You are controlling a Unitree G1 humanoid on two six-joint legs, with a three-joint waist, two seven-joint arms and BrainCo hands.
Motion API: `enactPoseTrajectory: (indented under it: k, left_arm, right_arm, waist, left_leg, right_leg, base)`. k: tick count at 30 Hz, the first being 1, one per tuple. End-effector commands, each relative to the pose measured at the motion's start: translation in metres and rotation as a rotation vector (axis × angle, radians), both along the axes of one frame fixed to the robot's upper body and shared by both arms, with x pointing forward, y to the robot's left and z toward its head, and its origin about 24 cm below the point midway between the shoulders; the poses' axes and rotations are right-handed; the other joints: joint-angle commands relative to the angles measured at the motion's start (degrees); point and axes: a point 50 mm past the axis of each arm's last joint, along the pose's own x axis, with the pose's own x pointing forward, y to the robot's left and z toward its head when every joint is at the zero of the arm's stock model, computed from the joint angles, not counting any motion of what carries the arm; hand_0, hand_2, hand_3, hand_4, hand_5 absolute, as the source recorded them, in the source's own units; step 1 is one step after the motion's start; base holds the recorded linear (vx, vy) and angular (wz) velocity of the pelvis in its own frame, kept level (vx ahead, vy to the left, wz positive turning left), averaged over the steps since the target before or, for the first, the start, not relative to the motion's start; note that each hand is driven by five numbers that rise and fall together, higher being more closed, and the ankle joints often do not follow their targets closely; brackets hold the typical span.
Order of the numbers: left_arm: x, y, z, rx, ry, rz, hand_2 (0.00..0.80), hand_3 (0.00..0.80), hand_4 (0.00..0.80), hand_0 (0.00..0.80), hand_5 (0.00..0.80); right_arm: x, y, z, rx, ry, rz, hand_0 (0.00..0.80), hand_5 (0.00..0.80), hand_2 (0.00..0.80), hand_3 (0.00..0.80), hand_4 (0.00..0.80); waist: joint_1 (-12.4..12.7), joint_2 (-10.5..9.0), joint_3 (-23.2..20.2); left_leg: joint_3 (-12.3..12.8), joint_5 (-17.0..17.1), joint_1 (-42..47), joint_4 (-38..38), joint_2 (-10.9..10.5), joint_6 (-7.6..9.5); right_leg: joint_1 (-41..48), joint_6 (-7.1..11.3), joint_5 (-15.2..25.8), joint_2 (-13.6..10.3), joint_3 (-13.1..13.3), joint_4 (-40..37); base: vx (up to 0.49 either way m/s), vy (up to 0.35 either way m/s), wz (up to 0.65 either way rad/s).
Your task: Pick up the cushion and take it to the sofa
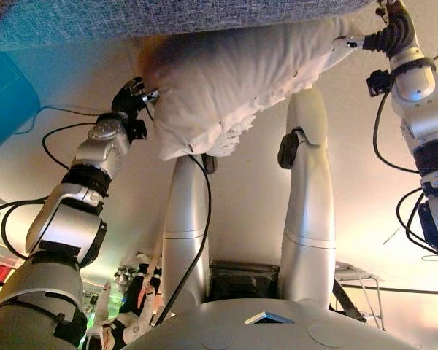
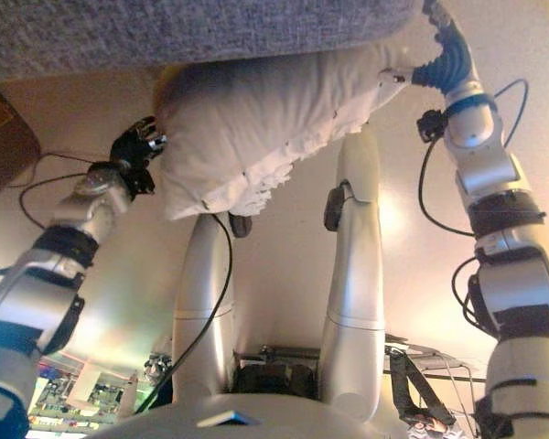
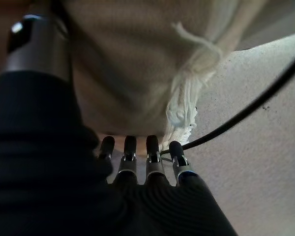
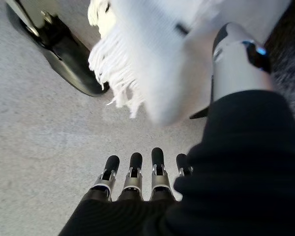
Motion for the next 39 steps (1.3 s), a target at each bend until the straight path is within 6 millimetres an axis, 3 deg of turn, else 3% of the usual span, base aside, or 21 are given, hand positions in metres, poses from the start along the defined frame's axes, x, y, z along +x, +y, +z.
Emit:
enactPoseTrajectory:
  k: [1,8,11,18,21,26,33,34,35,36,37,39]
  left_arm:
    - [0.002,-0.014,-0.007,-0.161,0.028,-0.048,0.0,0.0,0.0,0.0,0.0]
    - [0.003,-0.03,-0.002,-0.346,0.021,-0.159,0.0,0.0,0.0,0.0,0.0]
    - [0.003,-0.04,-0.002,-0.395,0.022,-0.221,0.0,0.0,0.0,0.0,0.0]
    - [0.007,-0.059,0.017,-0.455,0.019,-0.372,0.0,0.0,0.0,0.0,0.0]
    - [0.006,-0.067,0.019,-0.426,0.025,-0.452,0.0,0.0,0.0,0.0,0.0]
    - [-0.001,-0.099,0.021,-0.445,0.036,-0.673,0.0,0.0,0.0,0.0,0.0]
    - [-0.007,-0.132,0.035,-0.536,0.037,-0.887,0.0,0.0,0.0,0.0,0.0]
    - [-0.006,-0.134,0.038,-0.529,0.023,-0.889,0.461,0.461,0.461,0.461,0.461]
    - [-0.006,-0.135,0.04,-0.532,0.013,-0.879,0.8,0.8,0.8,0.8,0.8]
    - [-0.006,-0.137,0.041,-0.53,0.004,-0.891,0.8,0.8,0.8,0.8,0.8]
    - [-0.006,-0.138,0.045,-0.521,-0.017,-0.925,0.8,0.8,0.8,0.8,0.8]
    - [-0.007,-0.141,0.045,-0.525,-0.03,-0.909,0.8,0.8,0.8,0.8,0.8]
  right_arm:
    - [-0.002,0.008,0.003,-0.046,-0.015,0.041,0.0,0.0,0.0,0.0,0.0]
    - [-0.004,0.009,0.007,0.011,0.0,0.106,0.0,0.0,0.0,0.0,0.0]
    - [-0.002,0.016,0.004,0.015,0.11,0.224,0.0,0.0,0.0,0.0,0.0]
    - [0.0,0.044,0.005,-0.168,0.36,0.527,0.0,0.0,0.0,0.0,0.0]
    - [-0.002,0.053,0.01,-0.125,0.394,0.632,0.0,0.0,0.0,0.0,0.0]
    - [-0.006,0.068,0.011,-0.042,0.511,0.817,0.0,0.0,0.0,0.0,0.0]
    - [-0.003,0.079,0.017,-0.102,0.519,0.844,0.0,0.0,0.0,0.0,0.0]
    - [-0.003,0.08,0.019,-0.096,0.504,0.842,0.0,0.0,0.0,0.0,0.0]
    - [-0.003,0.082,0.021,-0.091,0.479,0.836,0.0,0.0,0.0,0.0,0.0]
    - [-0.002,0.084,0.024,-0.089,0.454,0.825,0.0,0.0,0.0,0.0,0.0]
    - [-0.003,0.087,0.028,-0.094,0.426,0.83,0.8,0.8,0.8,0.8,0.8]
    - [-0.005,0.089,0.03,-0.104,0.395,0.827,0.8,0.8,0.8,0.8,0.8]
  waist:
    - [-2.33,4.29,-0.16]
    - [-2.66,4.35,-0.16]
    - [-2.7,4.74,-0.16]
    - [-1.83,6.21,-0.16]
    - [-1.65,6.97,-0.16]
    - [-1.43,8.29,-0.16]
    - [-1.2,8.99,-0.16]
    - [-1.18,9.03,-0.16]
    - [-1.14,9.03,-0.16]
    - [-1.15,8.95,-0.16]
    - [-1.09,9.03,-0.16]
    - [-1.17,8.71,-0.16]
  left_leg:
    - [2.86,5.04,-2.19,-1.38,0.03,0.7]
    - [3.07,4.52,-4.59,-0.74,0.27,0.52]
    - [3.24,4.31,-5.51,-0.35,0.2,0.38]
    - [3.47,4.47,-6.44,-0.18,0.31,0.23]
    - [3.48,4.54,-6.66,0.12,0.35,0.12]
    - [3.73,4.43,-6.71,-0.02,0.26,-0.14]
    - [3.95,4.32,-7.18,0.06,0.68,-0.39]
    - [3.93,4.31,-7.27,0.07,0.68,-0.34]
    - [3.87,4.34,-7.31,0.02,0.64,-0.3]
    - [3.85,4.46,-7.35,-0.08,0.71,-0.3]
    - [3.57,4.78,-7.71,-0.33,0.72,-0.3]
    - [3.65,4.52,-7.32,-0.39,0.52,-0.37]
  right_leg:
    - [-0.35,5.81,-7.12,1.73,2.01,8.23]
    - [-2.75,6.04,-7.28,1.8,2.43,8.94]
    - [-3.83,6.22,-7.25,1.85,2.9,9.21]
    - [-4.18,6.36,-7.55,1.31,2.54,8.76]
    - [-4.21,6.29,-7.66,1.45,2.68,8.87]
    - [-4.21,6.25,-7.57,1.73,2.95,8.16]
    - [-4.22,6.19,-7.32,1.53,2.75,7.28]
    - [-4.22,6.19,-7.24,1.49,2.71,7.17]
    - [-4.22,6.23,-7.14,1.46,2.7,7.05]
    - [-4.22,6.27,-7.02,1.43,2.68,6.99]
    - [-4.22,6.3,-6.27,1.52,2.47,5.98]
    - [-4.22,6.41,-6.63,1.41,2.69,6.36]
  base:
    - [0.0,0.0,0.0]
    - [0.0,0.0,0.0]
    - [0.0,0.0,0.0]
    - [0.0,0.0,0.0]
    - [0.003,0.015,0.0]
    - [0.009,0.036,0.0]
    - [0.0,0.0,0.0]
    - [0.0,0.0,0.0]
    - [0.0,0.0,0.0]
    - [0.0,0.0,0.0]
    - [0.0,0.0,0.0]
    - [0.0,0.0,0.0]
